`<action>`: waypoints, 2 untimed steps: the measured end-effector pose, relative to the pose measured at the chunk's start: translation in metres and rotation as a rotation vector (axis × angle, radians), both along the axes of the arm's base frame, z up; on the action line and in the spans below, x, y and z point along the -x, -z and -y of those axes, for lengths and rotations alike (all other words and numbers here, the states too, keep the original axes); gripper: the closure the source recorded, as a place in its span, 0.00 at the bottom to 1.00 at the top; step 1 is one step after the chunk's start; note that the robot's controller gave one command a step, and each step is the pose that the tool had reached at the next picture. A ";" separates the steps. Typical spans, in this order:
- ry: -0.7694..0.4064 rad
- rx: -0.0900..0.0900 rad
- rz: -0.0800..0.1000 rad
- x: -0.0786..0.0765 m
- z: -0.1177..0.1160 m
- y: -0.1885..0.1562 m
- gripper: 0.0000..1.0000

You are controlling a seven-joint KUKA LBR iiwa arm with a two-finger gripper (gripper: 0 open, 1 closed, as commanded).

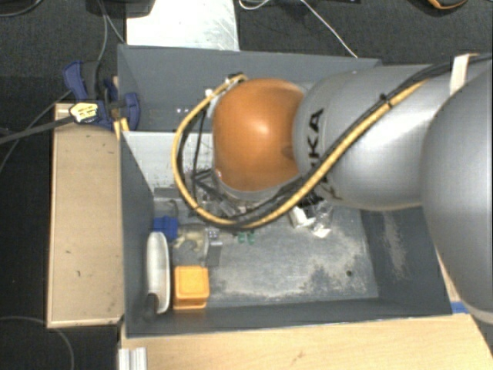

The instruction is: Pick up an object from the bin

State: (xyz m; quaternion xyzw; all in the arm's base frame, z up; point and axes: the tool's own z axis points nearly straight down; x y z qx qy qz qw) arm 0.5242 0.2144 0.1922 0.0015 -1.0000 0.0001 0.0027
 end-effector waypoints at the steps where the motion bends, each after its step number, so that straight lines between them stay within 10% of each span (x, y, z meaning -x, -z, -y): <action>1: 0.005 -0.002 0.008 -0.002 0.001 -0.005 0.00; 2: -0.084 -0.004 0.009 -0.032 -0.021 0.044 0.00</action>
Offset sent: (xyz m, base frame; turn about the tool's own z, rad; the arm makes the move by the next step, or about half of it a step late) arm 0.0355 0.0250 -0.0564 -0.1019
